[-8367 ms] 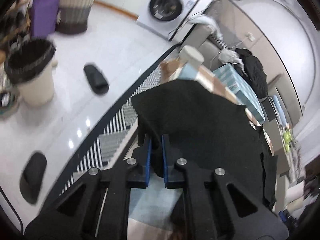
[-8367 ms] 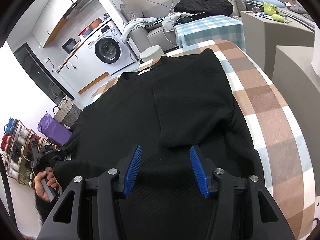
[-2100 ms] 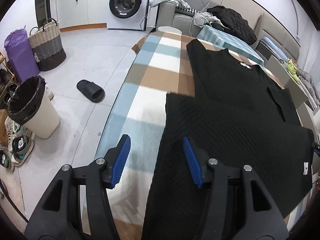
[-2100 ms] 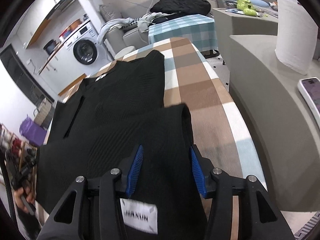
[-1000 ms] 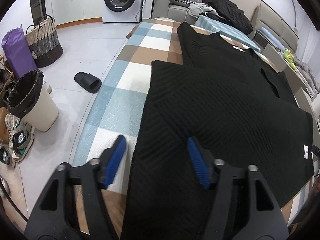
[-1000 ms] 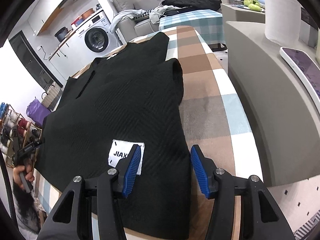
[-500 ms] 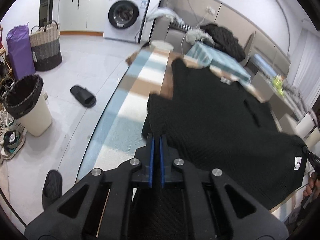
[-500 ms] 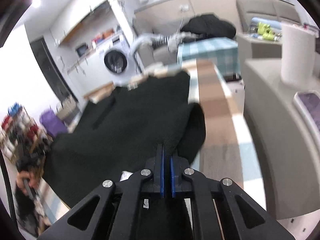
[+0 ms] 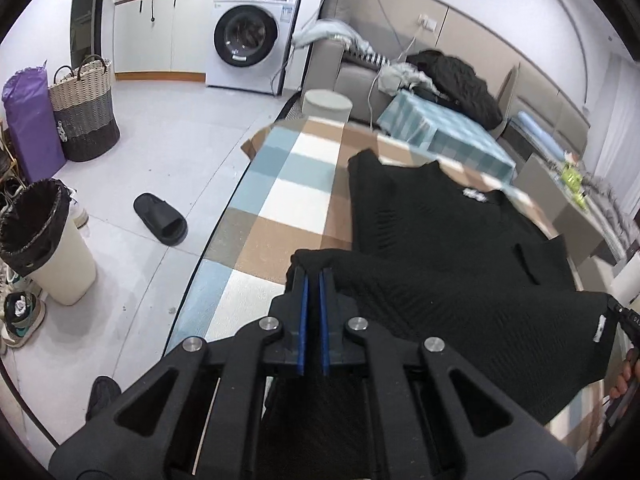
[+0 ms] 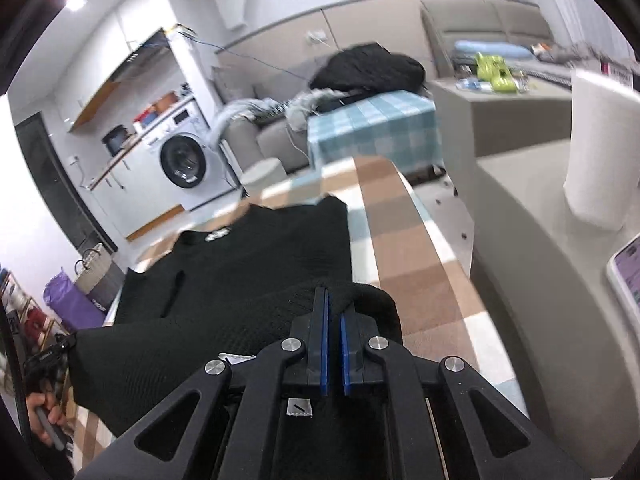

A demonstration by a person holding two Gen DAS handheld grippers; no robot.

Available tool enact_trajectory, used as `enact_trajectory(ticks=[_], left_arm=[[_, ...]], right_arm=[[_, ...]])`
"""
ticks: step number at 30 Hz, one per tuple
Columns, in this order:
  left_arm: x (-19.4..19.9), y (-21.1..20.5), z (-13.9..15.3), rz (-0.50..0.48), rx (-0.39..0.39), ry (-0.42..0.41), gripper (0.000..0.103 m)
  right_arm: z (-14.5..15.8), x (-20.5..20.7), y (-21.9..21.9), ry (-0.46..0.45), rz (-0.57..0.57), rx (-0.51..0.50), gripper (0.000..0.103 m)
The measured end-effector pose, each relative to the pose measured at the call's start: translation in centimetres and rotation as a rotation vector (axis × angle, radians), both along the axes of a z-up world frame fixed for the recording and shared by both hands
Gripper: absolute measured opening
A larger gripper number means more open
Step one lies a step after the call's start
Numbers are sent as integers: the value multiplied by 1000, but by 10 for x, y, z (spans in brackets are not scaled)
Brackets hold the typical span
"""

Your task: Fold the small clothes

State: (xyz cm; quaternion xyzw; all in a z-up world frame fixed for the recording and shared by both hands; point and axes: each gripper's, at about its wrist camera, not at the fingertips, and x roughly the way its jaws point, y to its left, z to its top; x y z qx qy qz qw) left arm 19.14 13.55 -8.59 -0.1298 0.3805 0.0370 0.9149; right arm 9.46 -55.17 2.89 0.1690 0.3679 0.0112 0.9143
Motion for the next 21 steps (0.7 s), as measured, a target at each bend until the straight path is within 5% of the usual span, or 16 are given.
enact_trajectory(ticks=[2,5,7,9,11,21], left_arm=[[11,-1,-12,-5,4,41,4],[14,-5,-26,-8,6,92,10],[12,-6,-32,-25,1,107,19],[9,-9,-38,-36,2,116,43],[7,-10,-45,-42,-5,124,52],[16,-11,-59,-78,-64,131,52]], right_arm=[[-13,8,-2,57,-12,-8,7],[-27,10,-10,116,-33,-7,30],[-28,3,-15,109,-26,22,34],[-31,-3,-17,111,1,46,43],[-37,-8,-17,131,40,82,44],[-51,5,-2,146,118,93,44]])
